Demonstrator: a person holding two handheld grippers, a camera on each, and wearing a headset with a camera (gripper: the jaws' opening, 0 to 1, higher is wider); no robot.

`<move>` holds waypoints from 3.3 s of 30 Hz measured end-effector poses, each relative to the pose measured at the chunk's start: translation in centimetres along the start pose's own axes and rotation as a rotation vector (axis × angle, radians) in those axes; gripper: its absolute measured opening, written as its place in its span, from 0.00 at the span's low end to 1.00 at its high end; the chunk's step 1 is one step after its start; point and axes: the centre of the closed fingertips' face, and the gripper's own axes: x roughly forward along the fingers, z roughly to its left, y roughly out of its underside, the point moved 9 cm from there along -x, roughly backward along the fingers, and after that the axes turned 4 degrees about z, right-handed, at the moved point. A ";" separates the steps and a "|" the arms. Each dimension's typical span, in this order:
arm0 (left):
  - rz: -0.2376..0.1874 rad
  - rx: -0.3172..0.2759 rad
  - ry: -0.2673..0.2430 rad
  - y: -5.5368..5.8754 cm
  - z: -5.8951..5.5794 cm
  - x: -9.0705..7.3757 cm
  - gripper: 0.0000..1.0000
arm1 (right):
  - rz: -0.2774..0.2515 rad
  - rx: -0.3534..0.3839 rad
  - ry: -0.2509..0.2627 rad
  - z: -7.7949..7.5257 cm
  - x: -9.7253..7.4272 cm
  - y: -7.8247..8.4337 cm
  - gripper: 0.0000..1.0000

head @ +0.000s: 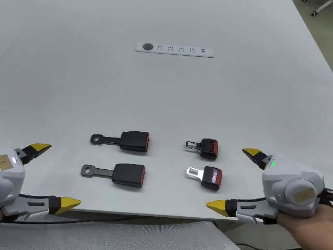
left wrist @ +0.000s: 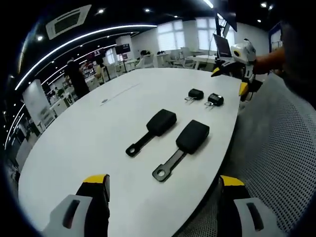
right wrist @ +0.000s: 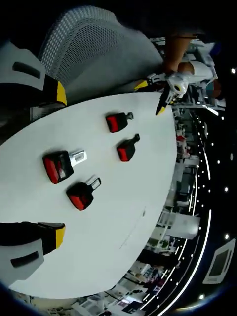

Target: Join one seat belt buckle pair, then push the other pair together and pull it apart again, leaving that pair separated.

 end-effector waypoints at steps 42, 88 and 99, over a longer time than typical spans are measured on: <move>-0.035 -0.021 -0.029 -0.2 0.7 -0.1 0.91 | 0.006 -0.056 -0.003 -0.6 0.1 0.1 0.97; 0.025 0.115 0.039 -0.8 0.9 -0.3 0.84 | 0.040 -0.091 -0.025 -0.2 -0.4 -0.3 0.80; 0.056 0.174 0.122 -3.9 -0.1 2.6 0.72 | 0.082 -0.152 -0.079 -0.4 1.2 -0.5 0.68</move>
